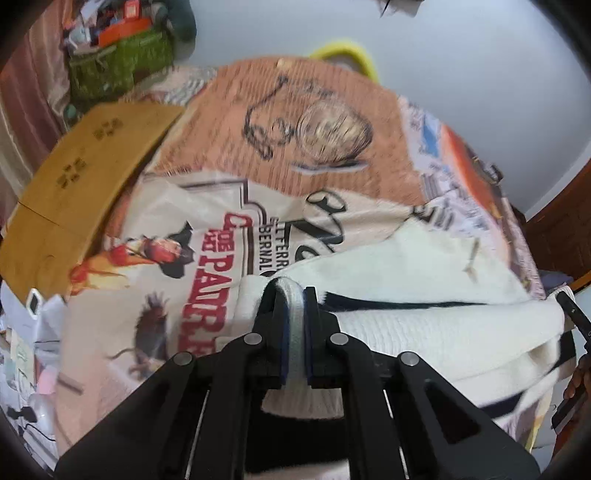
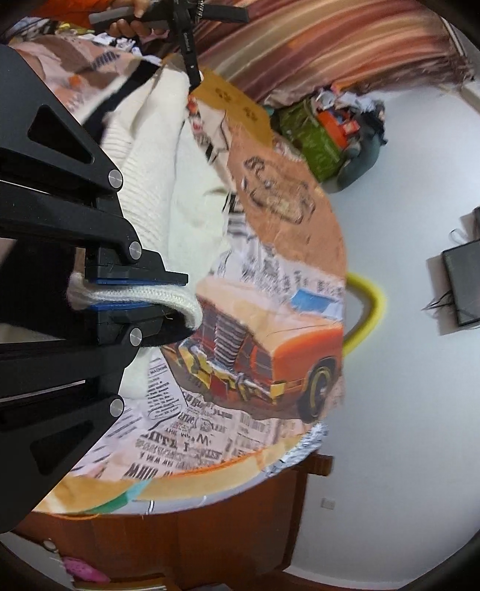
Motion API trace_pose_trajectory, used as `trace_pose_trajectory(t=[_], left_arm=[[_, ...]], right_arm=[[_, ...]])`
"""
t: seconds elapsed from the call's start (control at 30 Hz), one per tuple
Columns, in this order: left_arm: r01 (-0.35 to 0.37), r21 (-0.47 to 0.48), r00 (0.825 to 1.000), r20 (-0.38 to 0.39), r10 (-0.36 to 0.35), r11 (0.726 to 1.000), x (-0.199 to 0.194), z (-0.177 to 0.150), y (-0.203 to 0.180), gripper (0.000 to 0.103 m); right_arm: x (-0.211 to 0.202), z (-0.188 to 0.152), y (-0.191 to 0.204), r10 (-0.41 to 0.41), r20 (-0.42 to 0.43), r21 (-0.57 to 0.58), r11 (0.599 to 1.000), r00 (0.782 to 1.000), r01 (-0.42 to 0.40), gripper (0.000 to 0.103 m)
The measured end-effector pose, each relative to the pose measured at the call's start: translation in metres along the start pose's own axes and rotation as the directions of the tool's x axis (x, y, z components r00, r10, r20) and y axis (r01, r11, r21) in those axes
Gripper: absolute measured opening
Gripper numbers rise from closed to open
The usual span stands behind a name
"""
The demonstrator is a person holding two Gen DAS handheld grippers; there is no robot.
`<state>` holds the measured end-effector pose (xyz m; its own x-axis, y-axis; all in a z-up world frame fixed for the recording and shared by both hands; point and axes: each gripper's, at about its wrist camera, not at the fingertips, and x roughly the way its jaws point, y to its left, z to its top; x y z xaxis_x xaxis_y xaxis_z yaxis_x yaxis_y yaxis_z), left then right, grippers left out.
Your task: Fold small clothes
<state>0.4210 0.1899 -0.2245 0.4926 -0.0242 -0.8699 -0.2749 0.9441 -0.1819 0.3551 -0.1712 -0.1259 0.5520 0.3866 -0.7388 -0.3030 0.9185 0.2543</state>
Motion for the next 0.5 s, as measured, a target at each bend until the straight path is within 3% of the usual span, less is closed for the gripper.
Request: trace_pose_trajectory(t=[0.17, 0.33, 0.4, 0.43, 0.47, 0.5], left_arm=[[0.019, -0.024, 0.998, -0.055, -0.02, 1.0, 0.029, -0.002, 0.006, 0.009], [-0.032, 0.077, 0.999, -0.026, 0.034, 0.997, 0.008, -0.002, -0.008, 0.018], [-0.055, 0.107, 0.998, 0.02, 0.053, 0.993, -0.012, -0.001, -0.015, 0.039], [-0.06, 0.115, 0.998, 0.043, 0.055, 0.992, -0.021, 0.0, -0.017, 0.059], [-0.056, 0.129, 0.996, 0.078, 0.046, 0.99, -0.033, -0.001, -0.019, 0.069], [-0.051, 0.155, 0.993, 0.113, 0.033, 0.987, -0.049, -0.004, -0.023, 0.071]], right_arm=[[0.023, 0.0, -0.011, 0.004, -0.08, 0.02, 1.0, 0.997, -0.002, 0.007], [0.002, 0.0, -0.009, 0.015, -0.066, 0.006, 1.0, 0.998, -0.015, 0.013], [-0.007, 0.003, -0.005, 0.013, -0.043, -0.012, 1.0, 0.999, -0.014, 0.016], [-0.018, 0.003, 0.0, 0.011, -0.024, -0.026, 1.0, 1.0, -0.012, 0.021], [-0.021, 0.003, 0.003, 0.007, -0.01, -0.035, 0.999, 1.0, -0.007, 0.025], [-0.033, 0.003, 0.01, -0.005, 0.02, -0.058, 0.998, 1.0, 0.006, 0.04]])
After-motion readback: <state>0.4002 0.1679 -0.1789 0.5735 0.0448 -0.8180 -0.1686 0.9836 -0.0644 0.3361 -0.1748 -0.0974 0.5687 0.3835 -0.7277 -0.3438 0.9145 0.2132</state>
